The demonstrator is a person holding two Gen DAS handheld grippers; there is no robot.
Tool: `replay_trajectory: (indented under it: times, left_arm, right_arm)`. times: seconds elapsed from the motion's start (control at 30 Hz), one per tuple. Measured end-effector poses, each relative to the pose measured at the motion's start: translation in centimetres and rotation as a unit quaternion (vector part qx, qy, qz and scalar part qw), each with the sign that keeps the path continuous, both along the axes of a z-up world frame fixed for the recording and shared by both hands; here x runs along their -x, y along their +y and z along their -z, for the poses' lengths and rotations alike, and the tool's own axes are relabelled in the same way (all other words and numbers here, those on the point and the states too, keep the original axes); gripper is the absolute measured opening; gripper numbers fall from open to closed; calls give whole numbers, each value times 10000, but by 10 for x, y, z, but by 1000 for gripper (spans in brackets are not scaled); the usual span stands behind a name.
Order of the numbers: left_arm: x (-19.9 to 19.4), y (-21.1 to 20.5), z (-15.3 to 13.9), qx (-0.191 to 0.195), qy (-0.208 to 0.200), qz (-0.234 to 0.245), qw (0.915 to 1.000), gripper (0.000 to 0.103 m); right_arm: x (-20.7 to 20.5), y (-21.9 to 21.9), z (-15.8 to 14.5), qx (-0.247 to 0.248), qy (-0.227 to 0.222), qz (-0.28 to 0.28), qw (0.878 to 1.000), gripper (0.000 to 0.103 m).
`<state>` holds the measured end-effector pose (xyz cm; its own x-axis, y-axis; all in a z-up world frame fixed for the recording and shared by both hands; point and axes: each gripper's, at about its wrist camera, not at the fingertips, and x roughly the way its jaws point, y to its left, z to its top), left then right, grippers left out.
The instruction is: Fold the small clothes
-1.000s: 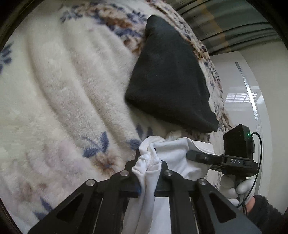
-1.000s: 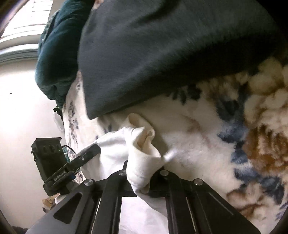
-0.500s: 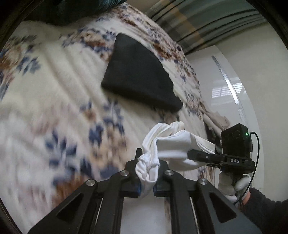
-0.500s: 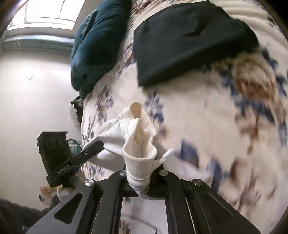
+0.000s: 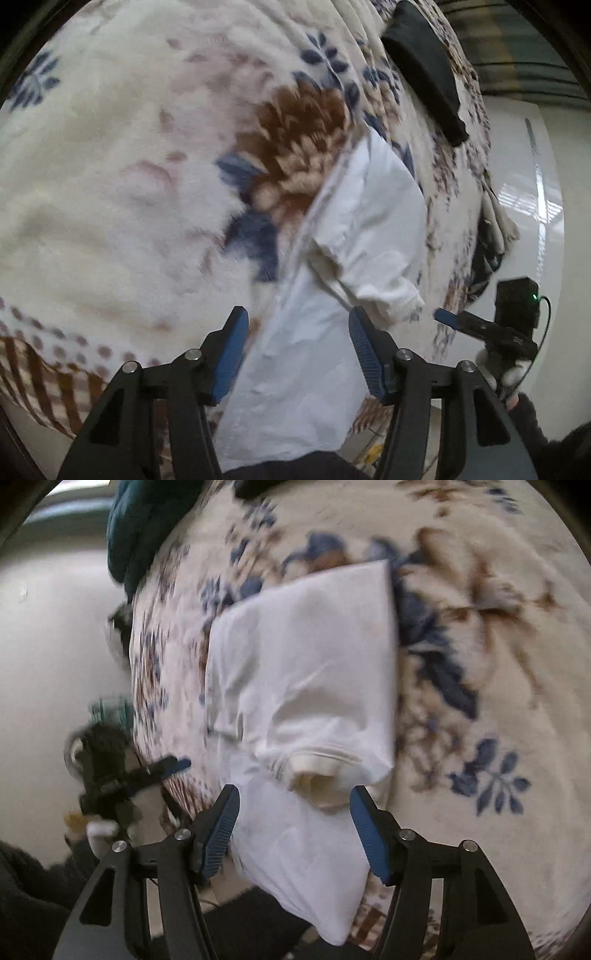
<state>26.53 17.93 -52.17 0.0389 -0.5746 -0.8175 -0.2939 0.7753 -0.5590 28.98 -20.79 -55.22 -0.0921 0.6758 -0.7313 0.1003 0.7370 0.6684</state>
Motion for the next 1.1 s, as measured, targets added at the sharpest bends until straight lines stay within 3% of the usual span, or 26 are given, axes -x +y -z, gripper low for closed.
replay_trajectory:
  times: [0.1, 0.23, 0.27, 0.37, 0.47, 0.6, 0.7, 0.73, 0.77, 0.8, 0.93, 1.1]
  left_arm:
    - [-28, -13, -5, -146, -399, 142, 9990, 54]
    - [-77, -53, -4, -329, -952, 589, 9932, 54]
    - [-86, -66, 1, -335, -987, 730, 9919, 54]
    - [-91, -88, 23, -543, -889, 1056, 9889, 54]
    - [-80, -96, 44, -820, -696, 1299, 9857, 54]
    - [-65, -85, 52, -965, -552, 1178, 9868, 54]
    - [-55, -66, 43, -651, -366, 751, 9944, 54]
    - [-48, -58, 34, -518, -396, 577, 9962, 54]
    - [-41, -52, 24, -431, -449, 470, 9970, 54]
    - [-30, -46, 12, -366, -517, 390, 9972, 54]
    - [26, -25, -13, -368, -492, 125, 9980, 64]
    - [111, -13, 7, -509, 143, 48, 9986, 64]
  right_arm:
    - [-2, -23, -8, -85, -144, 590, 9981, 64]
    - [-32, -1, -8, -476, -329, 1082, 9924, 64]
    - [-36, 8, -5, -541, -328, 1103, 9919, 60]
    - [-39, 39, 14, -373, -64, 882, 9954, 22]
    - [-19, 51, 39, 405, 250, 666, 9966, 17]
    - [7, 48, 62, 888, 511, 640, 9927, 17]
    - [13, 41, 56, 803, 576, 814, 9918, 21]
    - [13, 40, 52, 734, 577, 823, 9922, 27]
    - [15, 37, 43, 696, 536, 828, 9927, 46]
    - [18, 32, 37, 658, 490, 860, 9929, 57]
    - [48, 15, 12, 474, 497, 918, 9934, 58]
    - [118, -5, 17, 554, 820, 847, 9915, 58]
